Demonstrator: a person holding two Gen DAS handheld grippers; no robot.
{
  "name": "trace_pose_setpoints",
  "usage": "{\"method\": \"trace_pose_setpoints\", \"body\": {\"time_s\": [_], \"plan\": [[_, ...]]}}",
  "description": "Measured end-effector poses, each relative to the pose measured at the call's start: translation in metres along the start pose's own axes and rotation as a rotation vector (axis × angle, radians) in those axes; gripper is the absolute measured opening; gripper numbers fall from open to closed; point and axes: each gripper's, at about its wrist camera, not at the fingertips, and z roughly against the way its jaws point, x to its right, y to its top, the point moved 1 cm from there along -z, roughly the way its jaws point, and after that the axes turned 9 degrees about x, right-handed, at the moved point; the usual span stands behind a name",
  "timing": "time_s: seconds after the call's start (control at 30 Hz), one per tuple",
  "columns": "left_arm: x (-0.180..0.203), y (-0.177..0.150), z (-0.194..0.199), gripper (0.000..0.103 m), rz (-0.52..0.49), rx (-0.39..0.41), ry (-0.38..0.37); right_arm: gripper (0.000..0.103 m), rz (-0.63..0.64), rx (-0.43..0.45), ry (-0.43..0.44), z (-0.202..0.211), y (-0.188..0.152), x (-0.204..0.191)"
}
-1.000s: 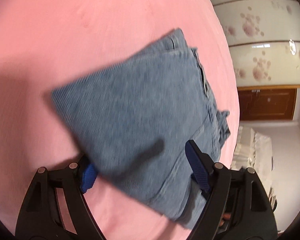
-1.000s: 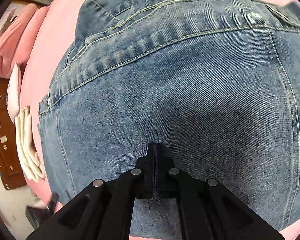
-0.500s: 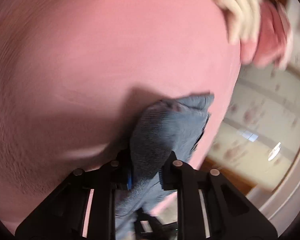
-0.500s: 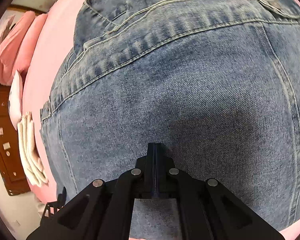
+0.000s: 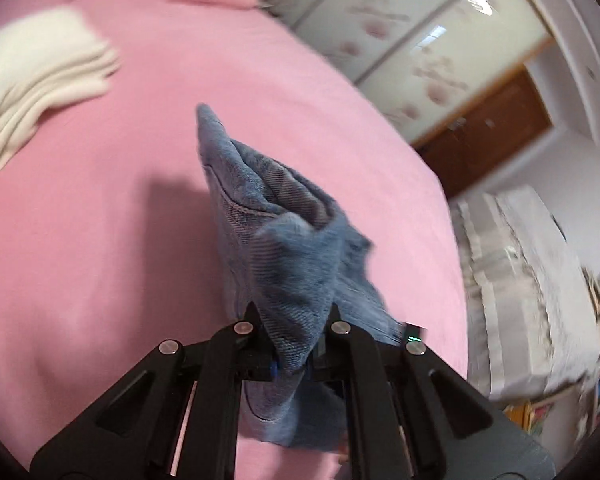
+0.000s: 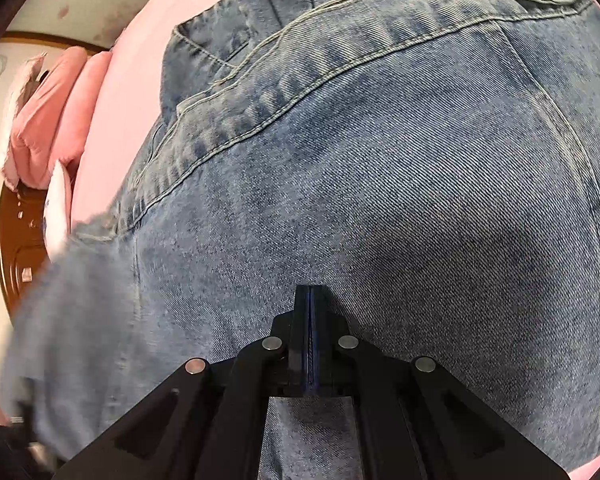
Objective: Fold large clothes
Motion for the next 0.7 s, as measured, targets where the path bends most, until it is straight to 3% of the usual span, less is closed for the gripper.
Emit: {"method": "trace_pose_setpoints", "body": {"time_s": [0.13, 0.23, 0.37, 0.5, 0.57, 0.7], "plan": [[0.081, -0.030, 0.015, 0.005, -0.257, 0.024, -0.036, 0.000, 0.027, -0.036, 0.058, 0.005, 0.001, 0.010], [0.134, -0.072, 0.015, 0.005, -0.329, -0.030, -0.102, 0.000, 0.078, -0.098, 0.134, 0.008, 0.010, 0.018], [0.192, -0.117, 0.010, 0.005, -0.428, -0.059, -0.128, 0.000, 0.132, -0.185, 0.179, 0.017, 0.021, 0.039], [0.235, -0.167, 0.003, 0.005, -0.483, -0.151, -0.147, 0.000, 0.233, -0.257, 0.207, 0.037, 0.030, 0.061], [0.260, -0.188, 0.001, 0.005, -0.567, -0.152, -0.148, 0.000, 0.225, -0.295, 0.241, 0.048, 0.035, 0.080], [0.289, -0.229, 0.037, 0.005, -0.657, -0.127, -0.152, 0.000, 0.194, -0.319, 0.270, 0.072, 0.047, 0.114]]}}
